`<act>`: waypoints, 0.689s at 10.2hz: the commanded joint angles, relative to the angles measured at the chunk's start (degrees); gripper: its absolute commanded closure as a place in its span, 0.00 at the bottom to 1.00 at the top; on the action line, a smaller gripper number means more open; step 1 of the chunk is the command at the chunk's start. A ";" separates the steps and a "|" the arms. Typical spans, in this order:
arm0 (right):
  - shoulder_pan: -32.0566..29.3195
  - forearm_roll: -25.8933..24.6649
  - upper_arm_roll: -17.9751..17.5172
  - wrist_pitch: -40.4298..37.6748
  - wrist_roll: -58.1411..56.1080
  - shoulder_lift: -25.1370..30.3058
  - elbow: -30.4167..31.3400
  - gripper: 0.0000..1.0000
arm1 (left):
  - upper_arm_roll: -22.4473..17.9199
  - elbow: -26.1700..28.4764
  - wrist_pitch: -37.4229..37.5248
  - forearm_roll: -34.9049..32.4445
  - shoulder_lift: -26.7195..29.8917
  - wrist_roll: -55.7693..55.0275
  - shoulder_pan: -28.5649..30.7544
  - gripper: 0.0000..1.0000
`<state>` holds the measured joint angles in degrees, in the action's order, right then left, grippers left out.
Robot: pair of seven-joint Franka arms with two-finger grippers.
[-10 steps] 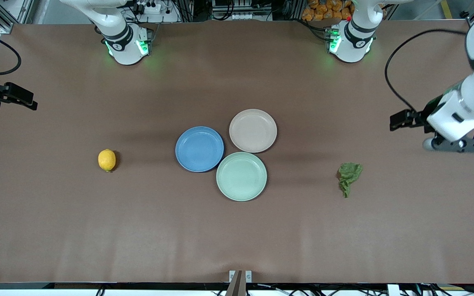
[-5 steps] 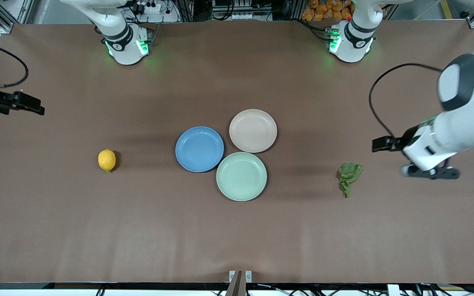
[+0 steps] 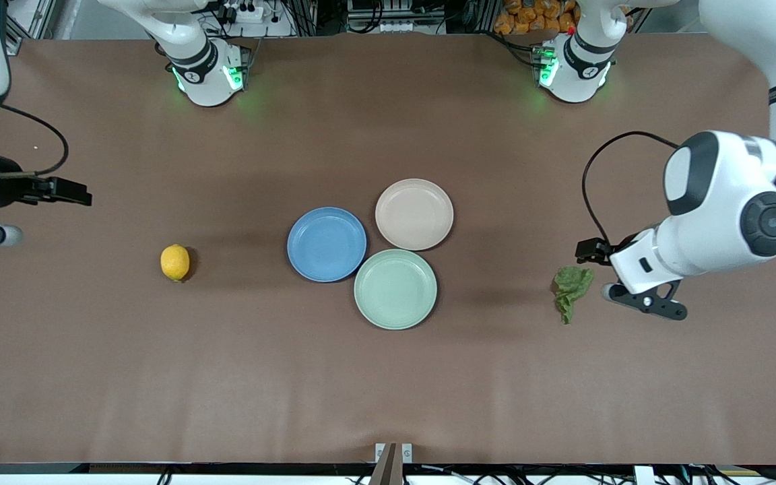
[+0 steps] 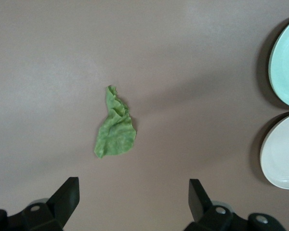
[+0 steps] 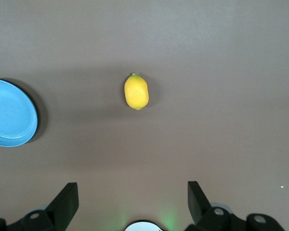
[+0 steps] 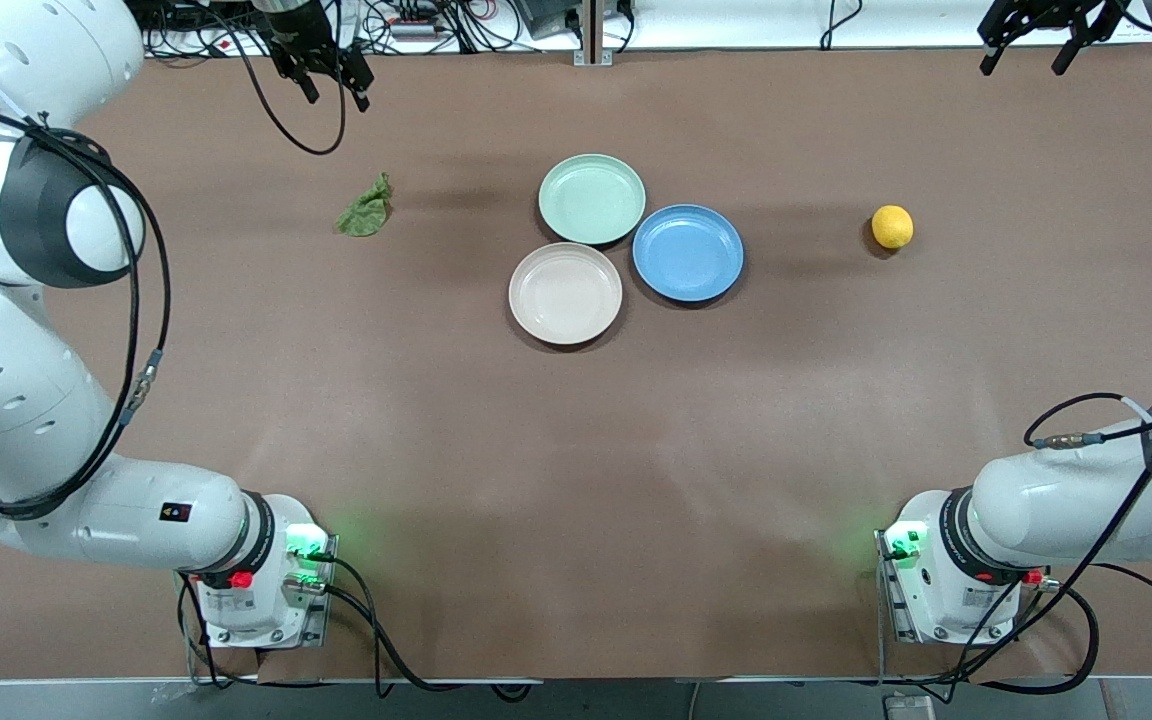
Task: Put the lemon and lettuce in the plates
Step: 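Reach the right gripper to the lemon while the left gripper reaches the lettuce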
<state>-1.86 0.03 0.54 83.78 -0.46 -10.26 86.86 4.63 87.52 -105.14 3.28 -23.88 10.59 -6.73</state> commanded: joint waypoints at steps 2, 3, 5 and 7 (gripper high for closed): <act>-0.52 1.02 -0.45 6.63 0.29 -0.37 5.84 0.00 | -0.24 8.87 -9.88 -3.35 1.99 4.44 -0.22 0.00; -0.25 1.02 -0.45 8.22 0.29 -0.37 7.26 0.00 | 0.46 10.55 -11.82 -4.32 2.00 4.44 -0.13 0.00; -0.25 1.11 -0.45 14.62 0.37 -0.11 13.48 0.00 | 0.55 12.75 -16.04 -5.55 0.25 4.44 -0.04 0.00; -0.60 1.11 -0.45 20.08 0.90 -0.11 18.76 0.00 | 0.64 14.78 -18.17 -7.41 -1.24 4.53 -0.30 0.00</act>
<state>-1.80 0.19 0.40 100.51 -0.41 -11.62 101.26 5.14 100.62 -121.40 -2.48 -24.56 14.02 -6.87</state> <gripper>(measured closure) 0.000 0.000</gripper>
